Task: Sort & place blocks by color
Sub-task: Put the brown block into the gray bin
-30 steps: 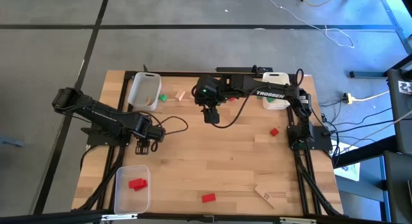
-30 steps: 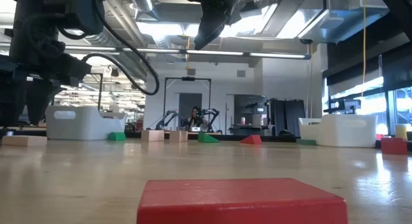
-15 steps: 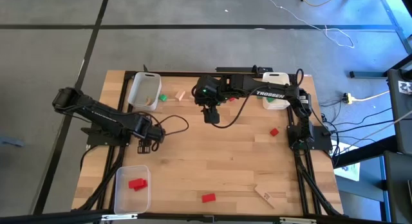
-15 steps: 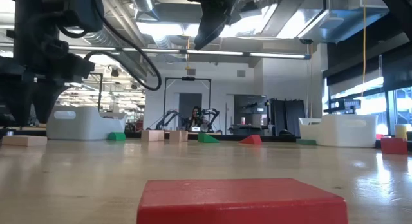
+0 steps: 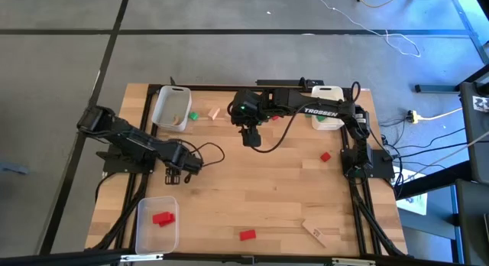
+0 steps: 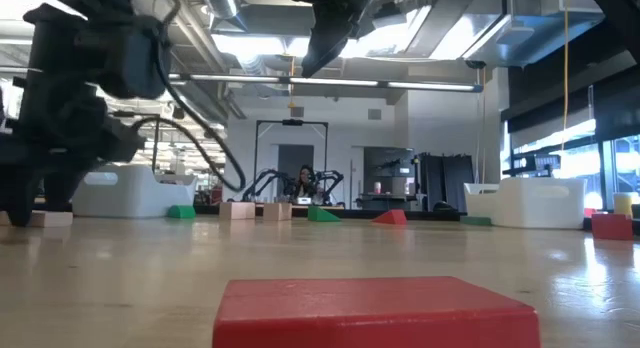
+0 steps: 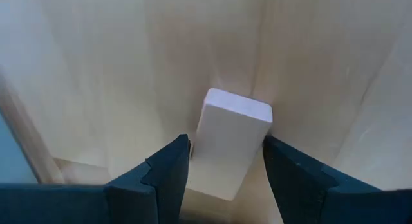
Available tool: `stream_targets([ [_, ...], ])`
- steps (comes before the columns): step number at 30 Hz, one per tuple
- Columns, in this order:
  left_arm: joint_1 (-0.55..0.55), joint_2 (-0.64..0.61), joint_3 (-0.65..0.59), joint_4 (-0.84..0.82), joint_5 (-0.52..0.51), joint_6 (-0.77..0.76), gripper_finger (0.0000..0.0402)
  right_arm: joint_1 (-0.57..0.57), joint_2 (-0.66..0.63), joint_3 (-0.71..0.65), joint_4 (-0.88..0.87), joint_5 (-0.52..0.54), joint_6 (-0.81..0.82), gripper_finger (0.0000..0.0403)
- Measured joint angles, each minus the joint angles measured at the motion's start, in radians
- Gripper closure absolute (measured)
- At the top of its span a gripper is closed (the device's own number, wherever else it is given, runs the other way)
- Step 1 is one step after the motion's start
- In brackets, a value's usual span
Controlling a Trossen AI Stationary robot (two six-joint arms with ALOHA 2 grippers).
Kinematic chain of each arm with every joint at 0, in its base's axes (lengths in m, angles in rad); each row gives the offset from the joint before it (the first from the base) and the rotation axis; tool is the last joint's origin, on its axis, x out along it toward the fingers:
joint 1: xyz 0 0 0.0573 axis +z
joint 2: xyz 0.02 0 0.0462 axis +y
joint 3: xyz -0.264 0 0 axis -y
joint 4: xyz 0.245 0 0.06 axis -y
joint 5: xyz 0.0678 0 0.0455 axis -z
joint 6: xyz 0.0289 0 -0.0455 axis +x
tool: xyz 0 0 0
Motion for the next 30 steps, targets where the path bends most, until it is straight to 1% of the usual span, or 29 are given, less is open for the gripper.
stream_targets([
  [4,0.0,0.051,0.006,0.014,0.005,0.018,0.021,0.0,0.0,0.0,0.003,0.0,0.0,0.0159],
  [10,0.0,0.063,0.008,0.028,0.031,0.048,0.0215,0.0,0.0,0.0,0.003,0.0,-0.003,0.0159],
  [13,0.001,0.064,0.007,0.031,0.04,0.049,0.0235,0.0,0.0,0.0,0.002,0.0,-0.003,0.0159],
  [18,0.014,0.068,0.019,0.025,0.053,0.064,0.0283,0.0,0.0,0.0,0.001,0.0,-0.003,0.0159],
  [24,0.031,0.074,0.052,0.009,0.071,0.069,0.0285,0.0,0.0,0.0,-0.002,0.0,-0.003,0.0159],
  [27,0.046,0.073,0.081,0.041,0.101,0.066,0.0285,0.0,0.0,0.0,-0.004,0.0,-0.002,0.0159],
  [30,0.058,0.062,0.095,0.033,0.121,0.063,0.0286,0.0,0.0,0.0,-0.018,0.0,-0.002,0.0159],
])
